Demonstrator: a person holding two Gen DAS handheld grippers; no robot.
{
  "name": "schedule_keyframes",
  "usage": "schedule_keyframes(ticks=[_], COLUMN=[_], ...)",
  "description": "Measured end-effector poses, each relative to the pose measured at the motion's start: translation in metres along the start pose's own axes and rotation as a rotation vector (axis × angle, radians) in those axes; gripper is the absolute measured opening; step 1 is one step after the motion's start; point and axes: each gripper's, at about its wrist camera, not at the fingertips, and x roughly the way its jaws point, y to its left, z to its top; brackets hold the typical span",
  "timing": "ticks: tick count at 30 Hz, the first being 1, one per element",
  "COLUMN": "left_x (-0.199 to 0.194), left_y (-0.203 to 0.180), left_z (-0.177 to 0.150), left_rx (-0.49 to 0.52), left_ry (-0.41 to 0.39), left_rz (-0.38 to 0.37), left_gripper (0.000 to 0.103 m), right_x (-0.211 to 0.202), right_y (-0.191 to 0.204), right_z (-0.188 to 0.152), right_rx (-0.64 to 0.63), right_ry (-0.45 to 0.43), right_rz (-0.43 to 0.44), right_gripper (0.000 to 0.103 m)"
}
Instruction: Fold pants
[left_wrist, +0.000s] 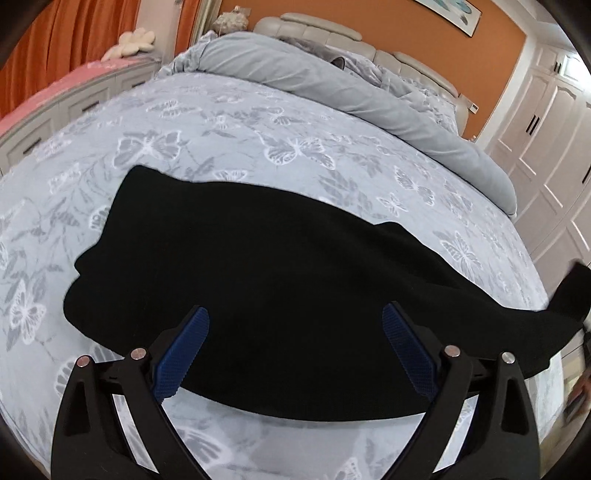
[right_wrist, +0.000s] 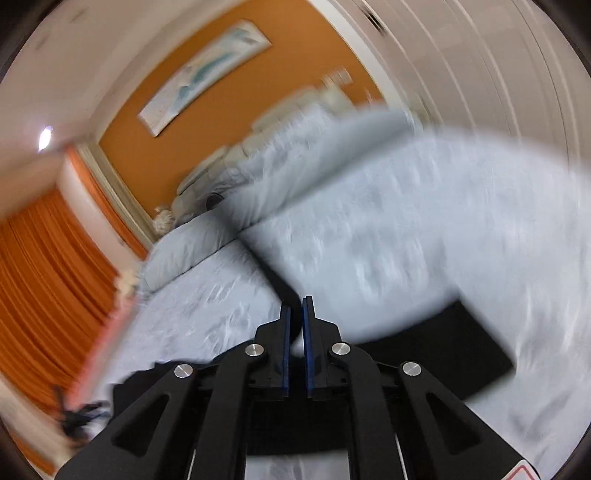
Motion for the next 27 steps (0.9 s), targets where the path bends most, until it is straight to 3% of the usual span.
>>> schedule_keyframes(ticks=[1, 2, 3, 4, 6, 8, 11, 13, 16, 19, 21, 22, 23, 24, 27], left_x=[0.001, 0.002, 0.001, 0.000, -0.002, -0.004, -0.003, 0.001, 0.006, 0.011, 0.012, 0.011, 0.010, 0.008, 0.001], left_y=[0.001, 0.002, 0.001, 0.000, -0.004, -0.011, -0.023, -0.033, -0.051, -0.072, -0.089, -0.102, -0.113, -0.122, -0.162], left_z=[-0.001, -0.001, -0.001, -0.001, -0.002, -0.003, -0.004, -0.004, -0.007, -0.012, -0.014, -0.018, -0.020, -0.022, -0.031], left_rx=[-0.008, -0.014, -0.018, -0.020, -0.013, 0.005, 0.018, 0.036, 0.101, 0.154, 0.194, 0.222, 0.247, 0.268, 0.373], left_ry=[0.010, 0.015, 0.015, 0.012, 0.003, -0.010, -0.015, -0.012, -0.015, -0.007, -0.010, -0.021, -0.029, -0.036, -0.069], left_rz=[-0.005, -0.005, -0.005, -0.007, -0.017, -0.015, -0.024, -0.034, -0.027, -0.061, -0.092, -0.117, -0.136, -0.150, -0.199], left_gripper=[0.093, 0.093, 0.093, 0.093, 0.093, 0.093, 0.093, 0.093, 0.093, 0.093, 0.093, 0.093, 0.093, 0.093, 0.093], right_x=[0.001, 0.007, 0.010, 0.010, -0.005, -0.019, -0.027, -0.023, -0.008, 0.026, 0.055, 0.057, 0.056, 0.054, 0.034], right_y=[-0.028, -0.058, -0.075, -0.090, -0.089, -0.070, -0.028, 0.006, 0.056, 0.078, 0.070, 0.062, 0.056, 0.051, 0.043], right_z=[-0.012, -0.025, -0.033, -0.040, -0.042, -0.034, -0.026, -0.035, -0.079, -0.124, -0.143, -0.142, -0.132, -0.126, -0.089], right_rx=[0.050, 0.086, 0.098, 0.128, 0.132, 0.075, -0.105, -0.314, -0.644, -0.819, -0.897, -0.877, -0.807, -0.770, -0.633], right_ry=[0.020, 0.094, 0.154, 0.195, 0.157, 0.096, 0.022, 0.050, 0.148, 0.302, 0.408, 0.438, 0.427, 0.427, 0.356], right_rz=[-0.087, -0.287, -0.397, -0.428, -0.396, -0.387, -0.360, -0.393, -0.397, -0.390, -0.482, -0.485, -0.449, -0.462, -0.433], right_gripper=[0.021, 0.025, 0.025, 0.024, 0.034, 0.078, 0.083, 0.083, 0.083, 0.077, 0.056, 0.055, 0.019, 0.007, 0.007])
